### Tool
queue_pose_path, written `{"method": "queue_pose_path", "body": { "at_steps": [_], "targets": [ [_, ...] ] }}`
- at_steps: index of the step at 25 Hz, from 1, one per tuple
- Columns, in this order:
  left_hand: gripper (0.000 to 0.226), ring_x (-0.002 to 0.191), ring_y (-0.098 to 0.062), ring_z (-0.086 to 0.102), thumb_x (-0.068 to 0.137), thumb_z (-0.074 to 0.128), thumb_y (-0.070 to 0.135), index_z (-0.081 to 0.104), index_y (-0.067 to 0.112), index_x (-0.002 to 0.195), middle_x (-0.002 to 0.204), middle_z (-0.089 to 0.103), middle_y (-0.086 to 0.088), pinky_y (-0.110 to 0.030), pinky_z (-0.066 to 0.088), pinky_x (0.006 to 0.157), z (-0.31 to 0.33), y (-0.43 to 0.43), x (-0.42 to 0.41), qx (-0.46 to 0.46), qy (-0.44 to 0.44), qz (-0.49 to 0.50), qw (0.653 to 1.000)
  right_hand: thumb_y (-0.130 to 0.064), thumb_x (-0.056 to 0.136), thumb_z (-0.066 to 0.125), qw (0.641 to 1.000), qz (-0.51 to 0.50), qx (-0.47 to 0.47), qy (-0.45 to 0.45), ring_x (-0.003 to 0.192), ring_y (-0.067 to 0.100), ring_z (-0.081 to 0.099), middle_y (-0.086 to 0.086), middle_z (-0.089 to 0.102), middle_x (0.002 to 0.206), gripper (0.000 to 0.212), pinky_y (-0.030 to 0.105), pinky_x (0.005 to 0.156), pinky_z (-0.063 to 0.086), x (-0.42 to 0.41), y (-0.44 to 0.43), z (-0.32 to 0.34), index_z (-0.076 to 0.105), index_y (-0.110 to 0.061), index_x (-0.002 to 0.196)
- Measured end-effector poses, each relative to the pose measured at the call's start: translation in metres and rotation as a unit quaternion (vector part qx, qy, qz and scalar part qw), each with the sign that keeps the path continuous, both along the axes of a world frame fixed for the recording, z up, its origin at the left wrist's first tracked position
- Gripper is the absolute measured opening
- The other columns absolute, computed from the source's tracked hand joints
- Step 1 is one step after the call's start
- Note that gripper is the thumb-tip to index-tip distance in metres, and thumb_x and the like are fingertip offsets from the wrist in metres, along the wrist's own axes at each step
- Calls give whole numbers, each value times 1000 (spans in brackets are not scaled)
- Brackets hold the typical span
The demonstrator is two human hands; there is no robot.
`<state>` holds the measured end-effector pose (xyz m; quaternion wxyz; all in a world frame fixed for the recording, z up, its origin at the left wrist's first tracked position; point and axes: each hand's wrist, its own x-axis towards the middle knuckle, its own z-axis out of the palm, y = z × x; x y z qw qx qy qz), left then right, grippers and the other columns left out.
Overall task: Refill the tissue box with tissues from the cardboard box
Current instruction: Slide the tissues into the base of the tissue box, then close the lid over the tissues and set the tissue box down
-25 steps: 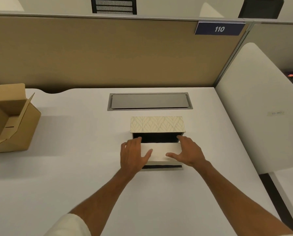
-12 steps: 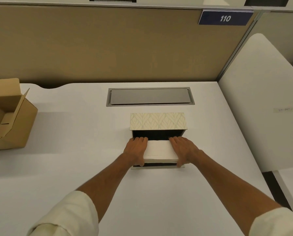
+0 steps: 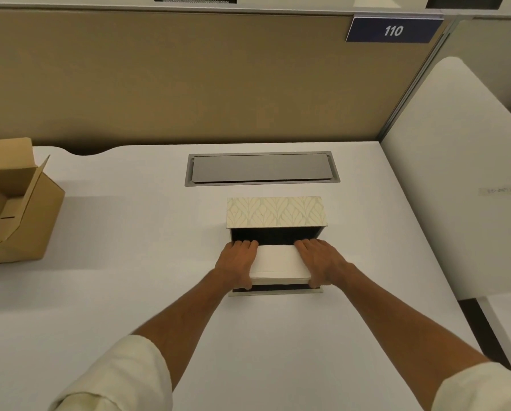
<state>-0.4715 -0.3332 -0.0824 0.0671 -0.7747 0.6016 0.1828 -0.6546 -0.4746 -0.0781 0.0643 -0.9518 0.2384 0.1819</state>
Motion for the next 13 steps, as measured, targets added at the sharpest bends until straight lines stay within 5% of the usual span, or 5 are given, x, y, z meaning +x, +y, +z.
{"method": "queue_pose_path", "body": {
  "at_steps": [7,10,13],
  "targets": [
    [128,134,-26,36,49,80,65,17,15,149,149,33,-5,-43,30,115,8,9,-2,-71,-5,-12,997,-68,49,77,998,14,-1,-56,133,23,33,4,31,148,128,41,114,27,-15,0,6,14,-15,148],
    [104,124,-26,49,61,53,84,42,13,136,138,50,-7,-42,40,105,22,17,-4,-194,-14,-16,981,-74,64,60,984,-9,-36,-175,121,24,49,6,49,136,93,39,101,40,-23,8,17,41,-15,134],
    [51,89,-24,59,86,53,55,59,8,105,102,64,-10,-35,47,76,32,18,2,-372,15,81,925,-52,82,57,938,-75,-81,-329,87,20,54,4,61,99,40,30,73,40,-21,13,27,56,-15,99]
  ]
}}
